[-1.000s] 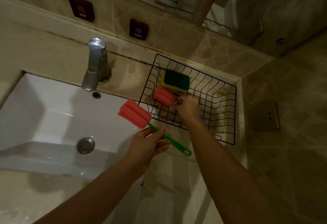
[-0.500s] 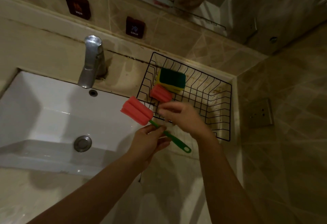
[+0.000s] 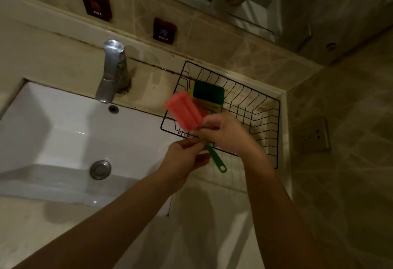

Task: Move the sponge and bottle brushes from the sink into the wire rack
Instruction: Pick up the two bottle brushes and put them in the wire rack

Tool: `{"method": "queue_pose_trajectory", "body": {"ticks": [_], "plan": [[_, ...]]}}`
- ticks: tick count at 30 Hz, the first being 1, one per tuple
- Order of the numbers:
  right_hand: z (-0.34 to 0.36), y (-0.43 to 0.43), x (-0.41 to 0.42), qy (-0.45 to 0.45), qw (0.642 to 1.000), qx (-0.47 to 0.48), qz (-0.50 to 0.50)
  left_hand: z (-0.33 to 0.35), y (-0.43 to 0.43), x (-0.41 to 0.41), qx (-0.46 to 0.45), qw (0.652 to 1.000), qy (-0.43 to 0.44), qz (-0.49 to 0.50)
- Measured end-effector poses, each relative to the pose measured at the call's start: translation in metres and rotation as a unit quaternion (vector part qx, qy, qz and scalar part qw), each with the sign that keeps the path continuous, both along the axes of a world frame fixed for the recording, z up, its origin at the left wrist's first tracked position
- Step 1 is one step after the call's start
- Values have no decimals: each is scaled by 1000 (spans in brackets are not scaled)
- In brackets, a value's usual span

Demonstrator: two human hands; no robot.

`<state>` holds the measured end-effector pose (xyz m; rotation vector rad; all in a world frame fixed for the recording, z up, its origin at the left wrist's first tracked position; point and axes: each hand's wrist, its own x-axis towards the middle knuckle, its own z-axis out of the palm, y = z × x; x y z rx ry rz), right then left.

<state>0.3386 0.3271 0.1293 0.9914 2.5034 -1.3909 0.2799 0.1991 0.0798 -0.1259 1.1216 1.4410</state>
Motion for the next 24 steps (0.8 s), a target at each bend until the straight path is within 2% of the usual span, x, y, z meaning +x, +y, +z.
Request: {"method": "queue_pose_trajectory", "body": {"ticks": [6, 9, 12, 17, 24], "plan": [[-6, 21, -3, 26, 988, 144, -50, -16, 1, -14, -90, 993, -35, 65], [-25, 28, -3, -19, 981, 191, -21, -20, 3, -22, -116, 986, -66, 96], [-55, 32, -1, -115, 964, 236, 29, -22, 7, -27, -120, 985, -66, 106], [-87, 34, -3, -212, 944, 242, 70, -28, 11, -29, -113, 987, -65, 97], [-100, 44, -5, -164, 960, 227, 22, -37, 16, -29, -111, 989, -39, 93]]}}
